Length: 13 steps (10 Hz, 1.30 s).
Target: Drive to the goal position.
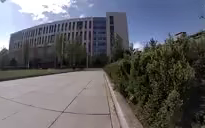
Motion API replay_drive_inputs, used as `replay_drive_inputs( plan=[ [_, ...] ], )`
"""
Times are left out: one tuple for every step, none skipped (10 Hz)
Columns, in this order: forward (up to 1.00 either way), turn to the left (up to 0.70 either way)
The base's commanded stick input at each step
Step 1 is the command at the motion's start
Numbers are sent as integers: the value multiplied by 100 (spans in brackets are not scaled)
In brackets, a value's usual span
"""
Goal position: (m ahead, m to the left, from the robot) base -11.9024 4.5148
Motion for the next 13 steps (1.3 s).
replay_drive_inputs(
  plan=[
    [4,0],
    [4,0],
    [5,0],
    [4,0],
    [4,0],
    [4,0],
    [4,0],
    [5,0],
    [4,0],
    [4,0],
    [4,0],
    [4,0],
    [4,0]
  ],
)
